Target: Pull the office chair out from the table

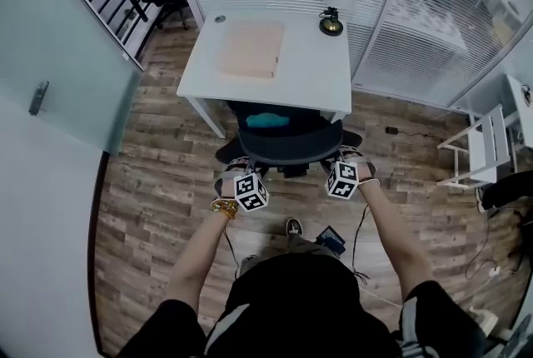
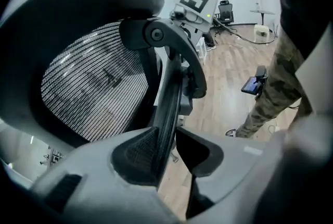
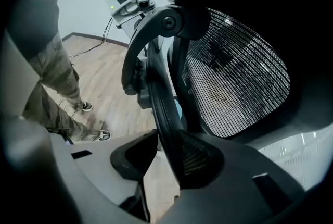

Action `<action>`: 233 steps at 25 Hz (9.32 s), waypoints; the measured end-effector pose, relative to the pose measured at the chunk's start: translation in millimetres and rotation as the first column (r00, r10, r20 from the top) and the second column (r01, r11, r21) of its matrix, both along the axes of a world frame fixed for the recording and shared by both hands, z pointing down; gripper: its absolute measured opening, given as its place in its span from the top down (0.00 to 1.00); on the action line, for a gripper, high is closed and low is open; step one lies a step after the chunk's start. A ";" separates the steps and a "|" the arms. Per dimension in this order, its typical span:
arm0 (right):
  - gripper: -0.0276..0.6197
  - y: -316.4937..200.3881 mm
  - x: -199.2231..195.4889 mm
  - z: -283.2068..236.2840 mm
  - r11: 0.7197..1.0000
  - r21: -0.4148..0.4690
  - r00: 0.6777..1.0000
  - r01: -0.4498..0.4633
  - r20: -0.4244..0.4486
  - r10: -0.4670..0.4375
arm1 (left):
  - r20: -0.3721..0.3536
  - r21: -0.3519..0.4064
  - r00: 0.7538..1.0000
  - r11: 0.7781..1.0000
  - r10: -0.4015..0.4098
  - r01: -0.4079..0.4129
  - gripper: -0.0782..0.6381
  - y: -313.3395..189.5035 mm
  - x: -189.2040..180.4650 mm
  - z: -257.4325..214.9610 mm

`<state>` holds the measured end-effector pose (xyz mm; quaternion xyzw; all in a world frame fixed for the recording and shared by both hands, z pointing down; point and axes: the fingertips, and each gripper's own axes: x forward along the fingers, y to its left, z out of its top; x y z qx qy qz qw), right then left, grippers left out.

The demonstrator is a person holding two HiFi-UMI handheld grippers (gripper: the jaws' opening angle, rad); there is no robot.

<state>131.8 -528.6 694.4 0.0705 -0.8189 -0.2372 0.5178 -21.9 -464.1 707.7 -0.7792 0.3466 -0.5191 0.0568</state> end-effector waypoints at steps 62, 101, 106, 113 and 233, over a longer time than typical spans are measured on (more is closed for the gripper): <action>0.78 72.2 -120.4 15.7 0.923 -0.050 0.924 -0.382 -0.009 0.382 | 0.103 -0.068 0.994 0.998 0.024 -0.017 0.70 31.6 -126.2 22.4; 0.76 161.0 -119.0 18.3 0.919 -0.038 0.920 -0.392 -0.037 0.391 | 0.084 -0.075 0.995 0.996 0.054 -0.048 0.70 121.7 -123.2 25.7; 0.75 172.6 -116.7 19.0 0.914 -0.022 0.913 -0.406 -0.039 0.405 | 0.089 -0.073 0.995 0.996 0.052 -0.045 0.70 131.8 -121.4 25.0; 0.75 199.8 -104.2 22.5 0.905 -0.030 0.905 -0.423 -0.051 0.422 | 0.095 -0.086 0.993 0.994 0.076 -0.067 0.70 160.5 -109.2 26.9; 0.77 446.0 -100.9 29.1 0.911 0.113 0.916 -0.396 -0.015 0.401 | 0.158 -0.028 0.982 0.995 0.102 -0.099 0.69 393.5 -108.6 27.5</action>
